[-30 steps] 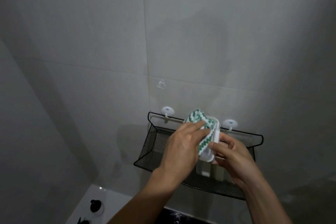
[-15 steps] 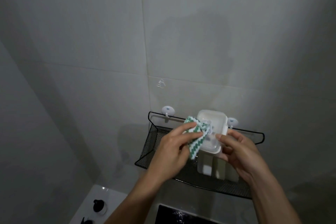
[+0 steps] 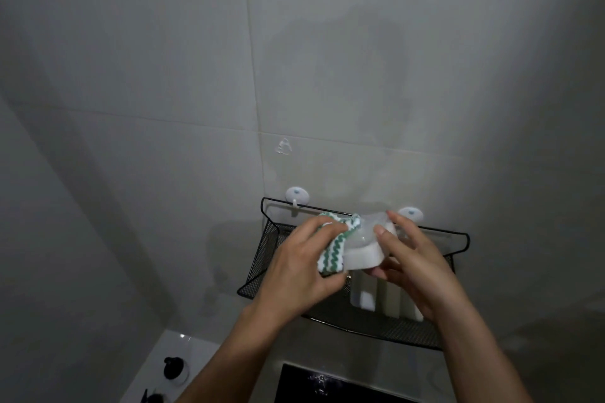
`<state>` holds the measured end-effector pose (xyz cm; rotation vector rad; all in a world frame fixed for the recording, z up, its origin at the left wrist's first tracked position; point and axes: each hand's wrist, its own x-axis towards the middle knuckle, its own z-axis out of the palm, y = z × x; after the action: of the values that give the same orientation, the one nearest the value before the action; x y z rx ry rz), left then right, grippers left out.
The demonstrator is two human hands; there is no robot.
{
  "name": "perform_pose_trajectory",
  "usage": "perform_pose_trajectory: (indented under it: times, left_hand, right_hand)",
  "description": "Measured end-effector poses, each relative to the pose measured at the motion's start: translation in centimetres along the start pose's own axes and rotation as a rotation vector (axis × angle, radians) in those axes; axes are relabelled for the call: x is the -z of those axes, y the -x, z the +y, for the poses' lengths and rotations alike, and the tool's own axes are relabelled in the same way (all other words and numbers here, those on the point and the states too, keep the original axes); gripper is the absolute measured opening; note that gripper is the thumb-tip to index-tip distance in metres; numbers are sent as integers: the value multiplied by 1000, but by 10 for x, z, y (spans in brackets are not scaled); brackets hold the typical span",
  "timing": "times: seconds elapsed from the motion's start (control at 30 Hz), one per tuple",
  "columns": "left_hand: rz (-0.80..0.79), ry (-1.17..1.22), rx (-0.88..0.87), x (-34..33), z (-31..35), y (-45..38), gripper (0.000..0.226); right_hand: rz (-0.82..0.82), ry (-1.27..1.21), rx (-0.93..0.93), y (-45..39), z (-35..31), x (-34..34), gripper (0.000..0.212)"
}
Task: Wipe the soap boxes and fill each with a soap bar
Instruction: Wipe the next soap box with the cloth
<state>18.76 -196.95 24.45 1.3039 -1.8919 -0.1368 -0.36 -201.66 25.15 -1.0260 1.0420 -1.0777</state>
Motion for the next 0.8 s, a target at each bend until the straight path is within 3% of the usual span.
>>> perform_pose_trajectory:
  times: [0.07, 0.2, 0.33, 0.53, 0.6, 0.7, 0.8]
  left_hand:
    - [-3, 82, 23, 8, -1, -6, 54]
    - [33, 280, 241, 26, -8, -16, 46]
    - [62, 449, 410, 35, -17, -22, 40]
    - [99, 444, 502, 25, -15, -19, 30]
    - [193, 311, 496, 24, -11, -18, 31]
    - [336, 120, 352, 22, 1, -14, 34]
    - [285, -10, 215, 12, 21, -12, 42]
  right_hand:
    - [6, 52, -4, 0, -1, 4, 56]
    - [-31, 246, 41, 4, -1, 17, 51]
    - [-88, 243, 73, 2, 6, 26, 43]
    - [-118, 212, 1, 3, 14, 23, 32]
    - [-93, 180, -34, 2, 16, 26, 25]
    - [-70, 144, -51, 0, 16, 27, 24]
    - [-84, 127, -48, 0, 15, 21, 24]
